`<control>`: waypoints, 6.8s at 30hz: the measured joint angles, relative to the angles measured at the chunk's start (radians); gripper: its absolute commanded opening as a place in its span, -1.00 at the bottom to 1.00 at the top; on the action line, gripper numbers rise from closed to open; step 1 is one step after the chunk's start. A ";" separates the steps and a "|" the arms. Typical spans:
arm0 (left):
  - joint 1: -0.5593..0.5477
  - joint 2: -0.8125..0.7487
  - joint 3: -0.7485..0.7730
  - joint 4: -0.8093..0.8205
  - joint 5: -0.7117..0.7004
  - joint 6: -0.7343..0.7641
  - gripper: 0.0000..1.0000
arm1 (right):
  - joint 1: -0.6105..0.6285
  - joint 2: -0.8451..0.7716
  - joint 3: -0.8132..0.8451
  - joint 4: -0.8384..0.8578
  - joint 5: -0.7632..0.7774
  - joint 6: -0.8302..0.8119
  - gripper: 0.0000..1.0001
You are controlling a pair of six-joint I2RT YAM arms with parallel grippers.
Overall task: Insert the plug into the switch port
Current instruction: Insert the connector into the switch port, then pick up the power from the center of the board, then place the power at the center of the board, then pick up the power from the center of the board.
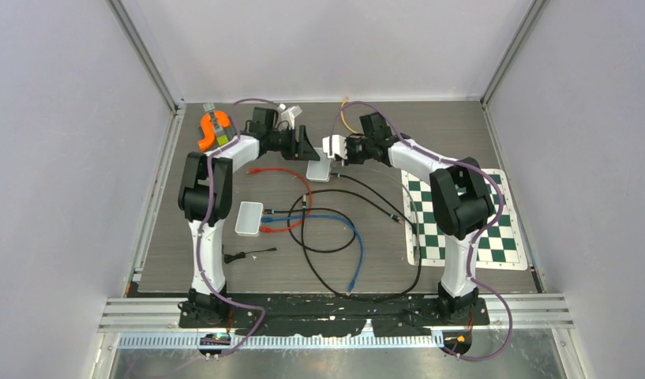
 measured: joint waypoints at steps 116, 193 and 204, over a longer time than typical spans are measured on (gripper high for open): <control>-0.425 -1.166 -0.971 -0.795 -1.295 -1.450 0.16 | 0.367 -0.983 -0.834 0.454 0.799 1.167 0.17; -0.279 -0.745 -0.505 -0.295 -0.288 0.013 0.59 | 0.369 -1.231 -0.859 0.337 0.442 0.898 0.22; -0.058 -1.106 -0.685 -0.328 -0.554 -0.056 0.99 | 0.370 -0.774 -0.591 0.248 0.690 1.179 0.02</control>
